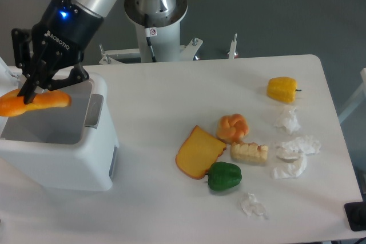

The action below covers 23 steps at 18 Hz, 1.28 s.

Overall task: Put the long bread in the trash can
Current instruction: 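Lower the orange bread roll into the bin opening, then open the gripper to release the roll into the bin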

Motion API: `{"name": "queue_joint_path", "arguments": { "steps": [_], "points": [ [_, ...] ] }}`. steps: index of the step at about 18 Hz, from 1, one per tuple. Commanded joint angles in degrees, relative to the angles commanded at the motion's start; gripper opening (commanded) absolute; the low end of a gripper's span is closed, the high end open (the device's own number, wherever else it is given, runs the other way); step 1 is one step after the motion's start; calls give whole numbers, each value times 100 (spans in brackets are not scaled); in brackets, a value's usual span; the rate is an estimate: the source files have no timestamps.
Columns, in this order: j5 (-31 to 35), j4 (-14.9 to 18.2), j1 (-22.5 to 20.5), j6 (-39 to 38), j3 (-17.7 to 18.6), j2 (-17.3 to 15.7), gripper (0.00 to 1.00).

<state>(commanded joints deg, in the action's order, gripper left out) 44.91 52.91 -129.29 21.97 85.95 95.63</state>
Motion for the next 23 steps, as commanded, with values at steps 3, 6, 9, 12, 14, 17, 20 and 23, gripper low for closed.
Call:
{"name": "queue_joint_path", "arguments": {
  "steps": [3,6,9,12,14,17,20,23],
  "points": [
    [0,0,0,0,70,9,5],
    [9,0,0,0,114,17,8],
    [9,0,0,0,184,9,16],
    [18,-9,0,0,229,17,20],
    [18,-9,0,0,255,17,20],
    [18,-9,0,9,308,26,25],
    [18,-9,0,175,378,18,26],
    [18,-9,0,255,457,9,27]
  ]
}}
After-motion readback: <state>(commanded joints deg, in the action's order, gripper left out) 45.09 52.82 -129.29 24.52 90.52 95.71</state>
